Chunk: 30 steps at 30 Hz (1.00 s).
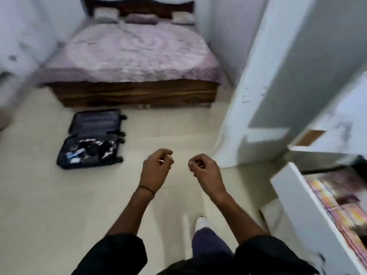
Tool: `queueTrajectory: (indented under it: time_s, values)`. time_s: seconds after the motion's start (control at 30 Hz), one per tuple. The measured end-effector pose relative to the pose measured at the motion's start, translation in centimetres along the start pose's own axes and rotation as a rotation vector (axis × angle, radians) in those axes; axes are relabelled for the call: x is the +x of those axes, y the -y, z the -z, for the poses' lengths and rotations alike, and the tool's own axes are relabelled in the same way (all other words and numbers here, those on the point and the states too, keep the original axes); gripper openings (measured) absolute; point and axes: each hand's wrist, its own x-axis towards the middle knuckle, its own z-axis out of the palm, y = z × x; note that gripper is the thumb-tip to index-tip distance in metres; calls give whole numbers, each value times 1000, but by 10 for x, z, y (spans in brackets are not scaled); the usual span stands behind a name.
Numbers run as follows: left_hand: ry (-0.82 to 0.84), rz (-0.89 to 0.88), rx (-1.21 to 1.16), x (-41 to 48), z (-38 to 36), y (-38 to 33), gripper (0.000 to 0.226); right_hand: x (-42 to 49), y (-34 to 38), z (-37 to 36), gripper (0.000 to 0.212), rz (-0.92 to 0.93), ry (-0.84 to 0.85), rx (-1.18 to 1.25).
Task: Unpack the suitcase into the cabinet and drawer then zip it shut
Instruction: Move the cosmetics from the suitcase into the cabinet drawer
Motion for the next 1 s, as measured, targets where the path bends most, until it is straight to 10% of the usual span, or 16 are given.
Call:
queueTrajectory:
  time_s: [0.43, 1.0]
  values:
    - [-413, 280, -28, 110, 244, 154, 18, 161, 100, -321, 30, 68, 507, -75]
    - [-280, 615, -98, 403, 467, 297, 20, 410, 185, -614, 35, -182, 578, -86]
